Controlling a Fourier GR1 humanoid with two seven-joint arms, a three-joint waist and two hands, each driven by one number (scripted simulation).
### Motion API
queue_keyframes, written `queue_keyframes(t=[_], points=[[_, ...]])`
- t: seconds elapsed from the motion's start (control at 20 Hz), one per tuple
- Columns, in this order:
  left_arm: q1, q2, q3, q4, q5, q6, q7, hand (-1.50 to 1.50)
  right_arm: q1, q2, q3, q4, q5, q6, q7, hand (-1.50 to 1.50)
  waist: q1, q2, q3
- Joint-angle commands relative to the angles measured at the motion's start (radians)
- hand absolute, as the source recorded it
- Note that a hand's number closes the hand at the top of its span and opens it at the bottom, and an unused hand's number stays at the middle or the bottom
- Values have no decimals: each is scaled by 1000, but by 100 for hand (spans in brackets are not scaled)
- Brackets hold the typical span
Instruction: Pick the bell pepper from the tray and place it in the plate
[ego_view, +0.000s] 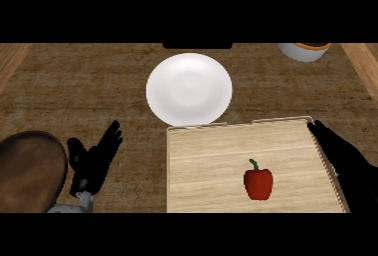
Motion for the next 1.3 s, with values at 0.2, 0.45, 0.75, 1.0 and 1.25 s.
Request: queue_keyframes(t=[0.2, 0.45, 0.75, 1.0, 1.25], points=[[33, -20, -14, -22, -40, 3, 4, 0, -109, 211, 148, 107, 142, 121, 184, -150, -4, 1, -1], [20, 11, 38, -44, -11, -30, 50, 0, -30, 268, 183, 207, 178, 81, 76, -150, -8, 1, -1], [-3, -20, 71, 21, -32, -56, 13, 0, -23, 344, 153, 200, 265, 142, 63, -150, -10, 1, -1], [0, -17, 87, 6, -14, -77, 30, 0, -39, 373, 161, 331, 346, 124, 46, -150, -10, 1, -1], [26, -29, 90, -33, -41, -78, 38, 0, -36, 440, 164, 289, 404, 215, 101, -150, -9, 1, -1]])
